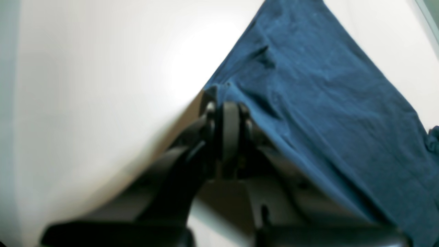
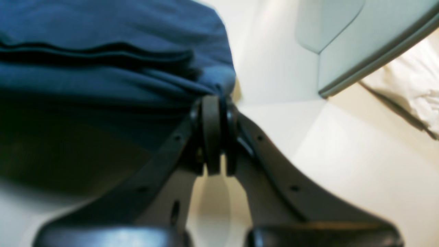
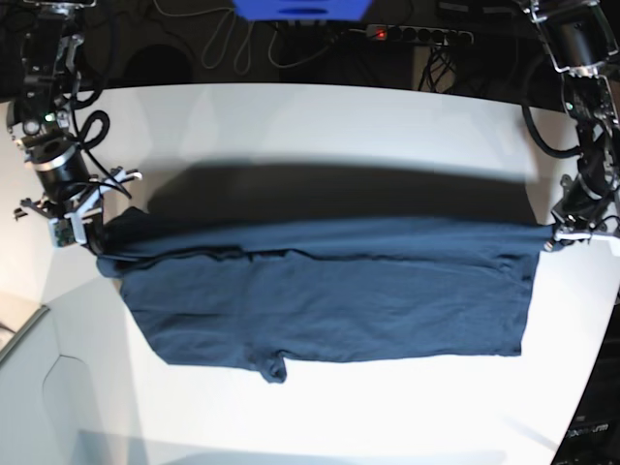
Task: Layout the t-shirt on the table in an organized manner, then fold the t-shirt properly
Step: 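Drag the held edge with both grippers to smooth the shirt flat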
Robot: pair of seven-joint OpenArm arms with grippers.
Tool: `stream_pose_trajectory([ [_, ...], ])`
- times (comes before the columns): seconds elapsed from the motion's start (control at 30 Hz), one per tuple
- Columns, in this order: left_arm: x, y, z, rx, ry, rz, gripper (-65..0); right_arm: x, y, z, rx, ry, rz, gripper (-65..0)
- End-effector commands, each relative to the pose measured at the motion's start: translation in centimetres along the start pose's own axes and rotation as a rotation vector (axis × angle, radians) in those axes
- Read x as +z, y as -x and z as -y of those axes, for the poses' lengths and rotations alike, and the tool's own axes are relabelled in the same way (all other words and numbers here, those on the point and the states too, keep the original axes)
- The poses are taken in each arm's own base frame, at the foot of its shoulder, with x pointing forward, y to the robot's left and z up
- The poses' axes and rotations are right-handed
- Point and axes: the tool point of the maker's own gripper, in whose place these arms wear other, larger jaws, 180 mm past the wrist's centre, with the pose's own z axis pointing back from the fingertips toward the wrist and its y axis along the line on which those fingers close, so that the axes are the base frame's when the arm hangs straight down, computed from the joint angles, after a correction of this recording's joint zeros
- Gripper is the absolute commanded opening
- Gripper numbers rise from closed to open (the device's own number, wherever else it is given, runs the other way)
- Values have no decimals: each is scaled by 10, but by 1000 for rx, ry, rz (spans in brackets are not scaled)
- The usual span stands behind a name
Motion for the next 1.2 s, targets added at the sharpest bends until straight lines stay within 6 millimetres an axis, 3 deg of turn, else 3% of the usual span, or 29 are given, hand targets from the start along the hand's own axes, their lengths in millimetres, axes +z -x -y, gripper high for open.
stream_pose_trajectory([
  [0.0,3,-20,0,-16,3,53,-649,2,-6,4,11,6,19,-650],
  [0.23,6,-9,-10,-24,-18,32,-649,3,-3,0,-5,5,9,-650],
  [0.43,22,-9,-42,21,-80,52,-649,24,34,-14,-11,-27,-79,-650],
  [0.63,30,10,-60,27,-116,22,-649,44,66,-33,-46,-55,-158,-650],
  [0.83,35,36,-68,47,-133,-17,-649,58,85,-44,-64,-72,-211,-650],
  [0.93,37,44,-75,55,-148,-35,-649,64,105,-49,-82,-83,-260,-650],
  [1.17,41,50,-81,49,-161,-46,-649,78,139,-61,-141,-101,-272,-650],
])
